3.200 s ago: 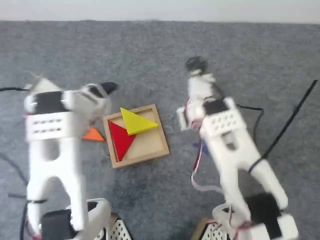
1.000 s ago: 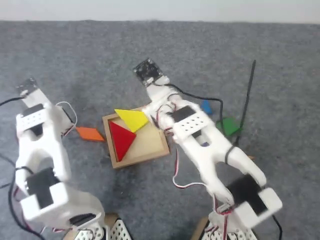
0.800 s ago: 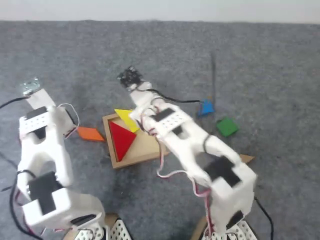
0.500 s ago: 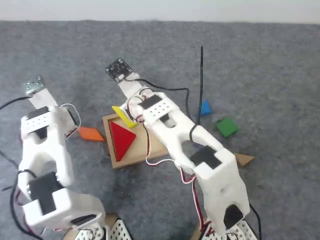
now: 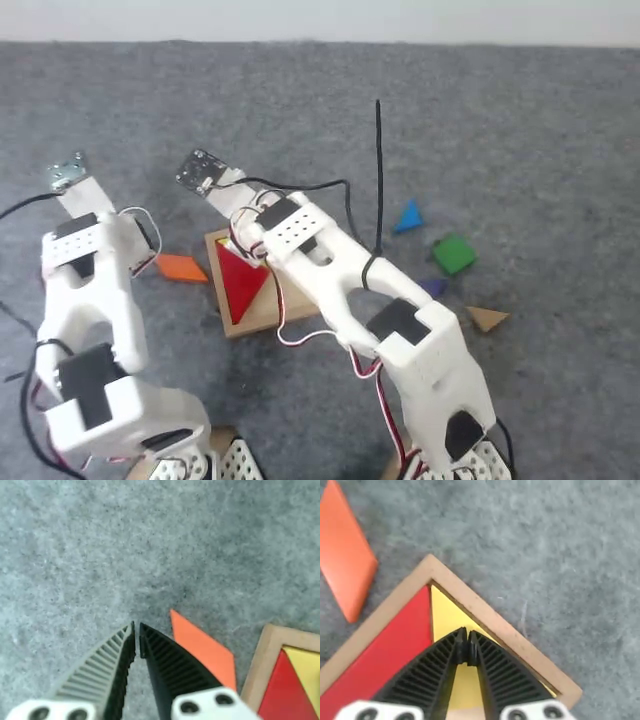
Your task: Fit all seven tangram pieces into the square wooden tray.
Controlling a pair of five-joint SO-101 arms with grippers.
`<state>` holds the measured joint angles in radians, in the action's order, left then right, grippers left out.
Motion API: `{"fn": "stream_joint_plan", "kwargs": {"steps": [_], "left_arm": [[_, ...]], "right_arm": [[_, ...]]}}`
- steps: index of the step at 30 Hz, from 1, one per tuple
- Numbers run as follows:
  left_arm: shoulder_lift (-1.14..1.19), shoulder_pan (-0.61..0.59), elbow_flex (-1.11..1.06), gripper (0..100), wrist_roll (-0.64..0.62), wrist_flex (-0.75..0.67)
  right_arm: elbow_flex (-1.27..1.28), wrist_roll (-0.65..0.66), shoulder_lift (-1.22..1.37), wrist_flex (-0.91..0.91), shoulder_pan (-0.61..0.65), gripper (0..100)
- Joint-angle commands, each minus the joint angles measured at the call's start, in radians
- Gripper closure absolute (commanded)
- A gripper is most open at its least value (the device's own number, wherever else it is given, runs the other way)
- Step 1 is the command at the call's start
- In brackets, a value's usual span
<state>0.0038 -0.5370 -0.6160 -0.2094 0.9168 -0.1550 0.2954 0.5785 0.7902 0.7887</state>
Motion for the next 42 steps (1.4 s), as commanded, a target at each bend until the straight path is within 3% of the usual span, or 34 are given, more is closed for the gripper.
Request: {"fn": "stream_joint_plan", "kwargs": {"steps": [1, 7, 14, 19, 27, 42], "left_arm": [[-0.057, 0.003, 0.005, 99, 0.009, -0.031], [-0.058, 0.006, -0.008, 99, 0.009, -0.046], [-0.058, 0.006, -0.008, 99, 0.009, -0.044], [-0.058, 0.006, -0.008, 99, 0.034, -0.043], [-0.058, 0.006, -0.01, 99, 0.037, -0.04], [-0.058, 0.008, -0.01, 99, 0.037, -0.038]], "right_arm": [[-0.04, 0.009, -0.094, 0.048, -0.042, 99.1], [-0.038, 0.005, -0.259, 0.22, -0.116, 99.1], [0.044, -0.091, -0.346, 0.397, -0.183, 96.5], [0.241, -0.092, -0.395, 0.326, -0.182, 80.5], [0.324, -0.169, -0.358, 0.163, -0.183, 80.0], [0.216, -0.173, -0.217, 0.136, -0.162, 80.5]]}}
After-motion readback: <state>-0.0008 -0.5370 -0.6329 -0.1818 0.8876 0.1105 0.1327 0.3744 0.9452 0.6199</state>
